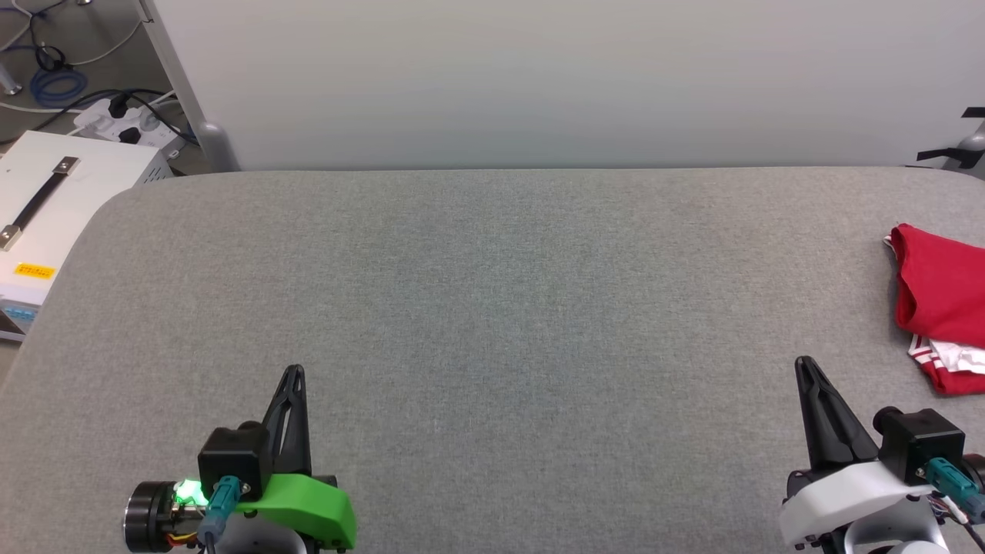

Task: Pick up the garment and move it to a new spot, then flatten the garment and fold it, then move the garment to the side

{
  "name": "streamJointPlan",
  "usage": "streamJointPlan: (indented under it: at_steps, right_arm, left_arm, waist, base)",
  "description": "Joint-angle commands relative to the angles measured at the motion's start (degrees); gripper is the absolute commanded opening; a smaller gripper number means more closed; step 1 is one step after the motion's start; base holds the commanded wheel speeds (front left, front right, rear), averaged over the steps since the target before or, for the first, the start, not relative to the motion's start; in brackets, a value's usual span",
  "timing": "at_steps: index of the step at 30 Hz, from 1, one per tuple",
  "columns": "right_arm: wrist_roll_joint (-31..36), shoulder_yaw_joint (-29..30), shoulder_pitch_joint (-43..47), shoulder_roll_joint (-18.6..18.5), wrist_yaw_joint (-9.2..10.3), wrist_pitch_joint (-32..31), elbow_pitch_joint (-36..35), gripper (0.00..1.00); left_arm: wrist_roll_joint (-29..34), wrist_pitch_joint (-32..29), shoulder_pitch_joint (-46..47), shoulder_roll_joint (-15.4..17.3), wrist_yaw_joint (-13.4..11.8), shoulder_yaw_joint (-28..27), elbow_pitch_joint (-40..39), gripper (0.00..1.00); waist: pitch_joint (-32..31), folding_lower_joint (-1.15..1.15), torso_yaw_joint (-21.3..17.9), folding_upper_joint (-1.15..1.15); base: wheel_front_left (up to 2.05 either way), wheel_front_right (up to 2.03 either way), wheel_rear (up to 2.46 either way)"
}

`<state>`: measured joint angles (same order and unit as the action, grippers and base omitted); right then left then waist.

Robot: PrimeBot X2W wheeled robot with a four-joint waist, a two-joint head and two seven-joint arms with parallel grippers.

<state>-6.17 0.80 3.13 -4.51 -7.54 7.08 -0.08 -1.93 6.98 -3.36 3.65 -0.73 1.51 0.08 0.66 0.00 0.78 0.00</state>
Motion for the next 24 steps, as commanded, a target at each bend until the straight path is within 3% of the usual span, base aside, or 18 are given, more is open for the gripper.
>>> streamJointPlan:
  at_steps: [1,24]
  right_arm:
    - [0.54,-0.11,-1.03,0.08,0.03,-0.44,0.02,0.0]
    - [2.96,-0.41,-1.94,0.75,0.04,-3.3,0.05,0.0]
  left_arm:
    - [0.52,-0.36,1.28,-0.24,0.32,-0.24,-0.03,0.0]
    - [1.13,-3.21,2.18,-0.47,0.5,-0.79,-0.06,0.0]
  waist:
    - [-0.02,0.0,-0.02,0.0]
    - [-0.29,0.0,-0.35,0.0]
  base:
    - [0.0,0.0,0.0]
    - [0.0,0.0,0.0]
